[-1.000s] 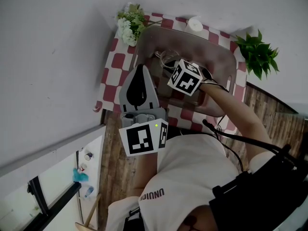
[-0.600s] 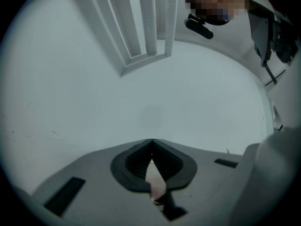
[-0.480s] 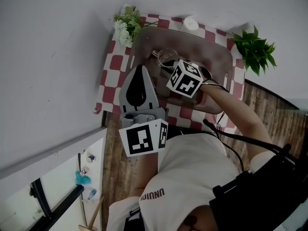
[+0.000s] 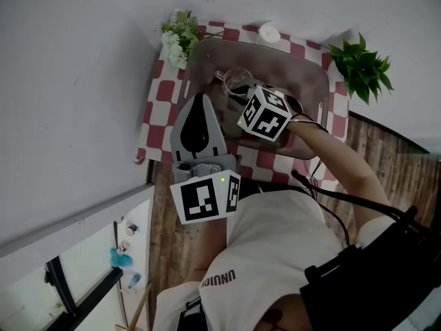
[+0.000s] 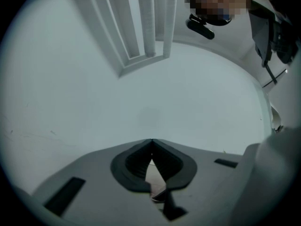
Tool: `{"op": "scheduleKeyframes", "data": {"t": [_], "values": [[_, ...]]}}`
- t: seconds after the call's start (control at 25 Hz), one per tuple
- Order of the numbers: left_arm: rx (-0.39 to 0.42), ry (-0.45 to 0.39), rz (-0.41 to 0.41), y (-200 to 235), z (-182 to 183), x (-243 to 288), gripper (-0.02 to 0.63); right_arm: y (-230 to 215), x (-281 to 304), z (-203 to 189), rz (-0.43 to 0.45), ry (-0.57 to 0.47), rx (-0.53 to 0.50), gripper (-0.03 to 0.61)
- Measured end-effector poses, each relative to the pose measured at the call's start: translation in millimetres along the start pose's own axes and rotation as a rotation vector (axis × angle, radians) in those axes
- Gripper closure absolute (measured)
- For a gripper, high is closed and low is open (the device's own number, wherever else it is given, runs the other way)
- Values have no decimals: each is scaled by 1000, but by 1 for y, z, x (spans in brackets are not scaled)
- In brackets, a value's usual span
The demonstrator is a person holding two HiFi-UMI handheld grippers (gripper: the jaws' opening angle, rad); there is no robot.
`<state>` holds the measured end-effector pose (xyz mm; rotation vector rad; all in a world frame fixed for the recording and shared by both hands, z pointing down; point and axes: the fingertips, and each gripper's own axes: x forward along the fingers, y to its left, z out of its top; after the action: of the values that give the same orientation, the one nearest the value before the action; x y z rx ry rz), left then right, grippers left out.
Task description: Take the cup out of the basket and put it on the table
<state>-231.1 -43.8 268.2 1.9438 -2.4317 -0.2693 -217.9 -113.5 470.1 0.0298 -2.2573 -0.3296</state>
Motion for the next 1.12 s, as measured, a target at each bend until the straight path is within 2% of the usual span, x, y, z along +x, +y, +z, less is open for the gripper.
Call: {"op": "scheduleKeyframes", "data": {"t": [1.12], "values": [[41,-7,-52,-50,7,-2,601,-4,-56,12,-59,-129,2,537]]}}
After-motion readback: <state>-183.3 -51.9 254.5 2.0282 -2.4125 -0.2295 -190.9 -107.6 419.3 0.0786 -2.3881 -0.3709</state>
